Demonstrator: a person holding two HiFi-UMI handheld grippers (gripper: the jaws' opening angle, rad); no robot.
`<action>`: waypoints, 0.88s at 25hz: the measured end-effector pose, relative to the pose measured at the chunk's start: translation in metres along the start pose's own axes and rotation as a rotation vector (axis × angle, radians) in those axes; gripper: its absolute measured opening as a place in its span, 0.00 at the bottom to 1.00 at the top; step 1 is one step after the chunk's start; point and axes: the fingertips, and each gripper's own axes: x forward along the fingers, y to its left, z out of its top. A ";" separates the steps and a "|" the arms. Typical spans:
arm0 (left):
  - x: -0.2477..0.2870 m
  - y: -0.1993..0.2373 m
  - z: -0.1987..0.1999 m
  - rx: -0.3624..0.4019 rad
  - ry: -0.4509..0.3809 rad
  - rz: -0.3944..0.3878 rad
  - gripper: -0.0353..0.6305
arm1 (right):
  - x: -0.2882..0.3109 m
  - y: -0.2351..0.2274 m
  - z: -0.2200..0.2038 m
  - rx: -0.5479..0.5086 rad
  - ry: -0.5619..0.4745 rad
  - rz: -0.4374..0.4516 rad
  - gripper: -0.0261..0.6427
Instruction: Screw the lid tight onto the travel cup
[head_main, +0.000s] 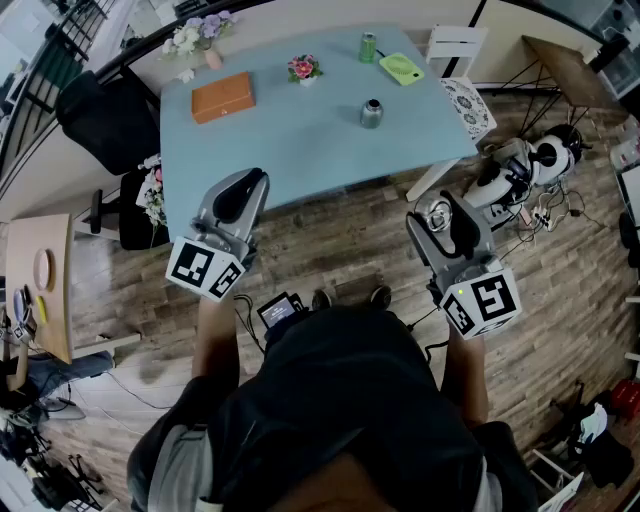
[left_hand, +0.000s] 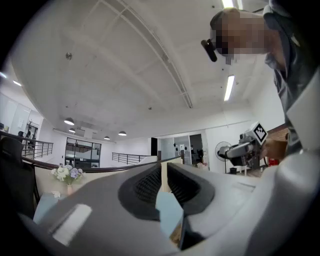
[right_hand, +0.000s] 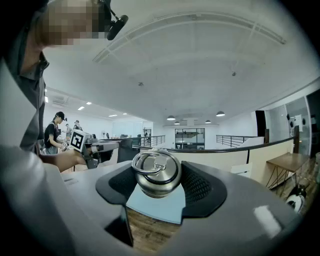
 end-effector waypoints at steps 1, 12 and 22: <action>-0.001 0.000 0.000 0.000 -0.001 -0.004 0.19 | 0.000 0.002 0.000 -0.001 -0.001 -0.001 0.44; -0.007 0.002 -0.006 -0.005 -0.003 -0.043 0.19 | 0.003 0.017 -0.006 -0.002 0.005 -0.024 0.44; -0.003 0.001 -0.013 -0.017 0.003 -0.066 0.19 | 0.007 0.015 -0.002 0.042 -0.029 -0.034 0.44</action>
